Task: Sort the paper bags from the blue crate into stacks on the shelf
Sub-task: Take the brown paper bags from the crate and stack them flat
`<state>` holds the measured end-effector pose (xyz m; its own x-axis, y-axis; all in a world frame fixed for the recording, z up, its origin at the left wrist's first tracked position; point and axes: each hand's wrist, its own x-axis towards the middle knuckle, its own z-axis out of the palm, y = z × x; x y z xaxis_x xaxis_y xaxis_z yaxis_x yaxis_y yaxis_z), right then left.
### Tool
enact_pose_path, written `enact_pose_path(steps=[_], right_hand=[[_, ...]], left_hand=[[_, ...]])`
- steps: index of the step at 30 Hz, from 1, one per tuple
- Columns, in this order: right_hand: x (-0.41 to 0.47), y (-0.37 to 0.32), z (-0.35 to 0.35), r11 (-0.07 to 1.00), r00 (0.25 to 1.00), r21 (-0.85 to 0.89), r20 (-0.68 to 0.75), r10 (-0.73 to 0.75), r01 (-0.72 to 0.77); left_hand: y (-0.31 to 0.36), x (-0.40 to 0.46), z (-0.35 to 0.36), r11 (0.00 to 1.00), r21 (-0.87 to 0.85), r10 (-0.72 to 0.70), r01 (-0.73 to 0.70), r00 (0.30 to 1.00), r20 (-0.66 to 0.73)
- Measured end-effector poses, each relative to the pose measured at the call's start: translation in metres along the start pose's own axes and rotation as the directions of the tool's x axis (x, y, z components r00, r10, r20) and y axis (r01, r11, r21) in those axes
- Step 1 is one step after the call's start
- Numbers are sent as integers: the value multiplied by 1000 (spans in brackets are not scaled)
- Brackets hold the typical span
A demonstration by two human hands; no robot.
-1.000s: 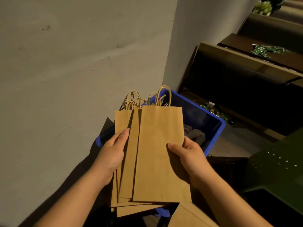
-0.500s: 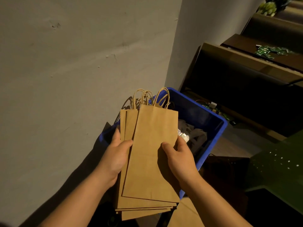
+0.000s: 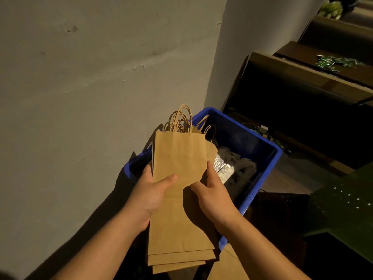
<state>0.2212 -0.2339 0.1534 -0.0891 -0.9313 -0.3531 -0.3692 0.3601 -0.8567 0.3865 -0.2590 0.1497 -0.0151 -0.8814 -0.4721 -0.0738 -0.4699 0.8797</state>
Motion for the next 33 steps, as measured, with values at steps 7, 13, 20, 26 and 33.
enact_pose_path(steps=[7, 13, 20, 26, 33], right_hand=[[2, 3, 4, 991, 1000, 130, 20, 2, -5], [35, 5, -5, 893, 970, 406, -52, 237, -197], [99, 19, -21, 867, 855, 258, -197, 479, -426], [172, 84, 1, 818, 811, 150, -120, 573, -555], [163, 70, 12, 702, 736, 310, -10, 677, -641]], left_hand=[[3, 7, -9, 998, 66, 16, -16, 1000, 0], [0, 16, -20, 998, 64, -11, 10, 1000, 15], [-8, 25, -29, 999, 9, -49, 49, 998, 35], [-11, 31, -35, 997, -26, -66, 67, 997, 39], [-12, 33, -37, 995, -64, -67, 72, 996, 65]])
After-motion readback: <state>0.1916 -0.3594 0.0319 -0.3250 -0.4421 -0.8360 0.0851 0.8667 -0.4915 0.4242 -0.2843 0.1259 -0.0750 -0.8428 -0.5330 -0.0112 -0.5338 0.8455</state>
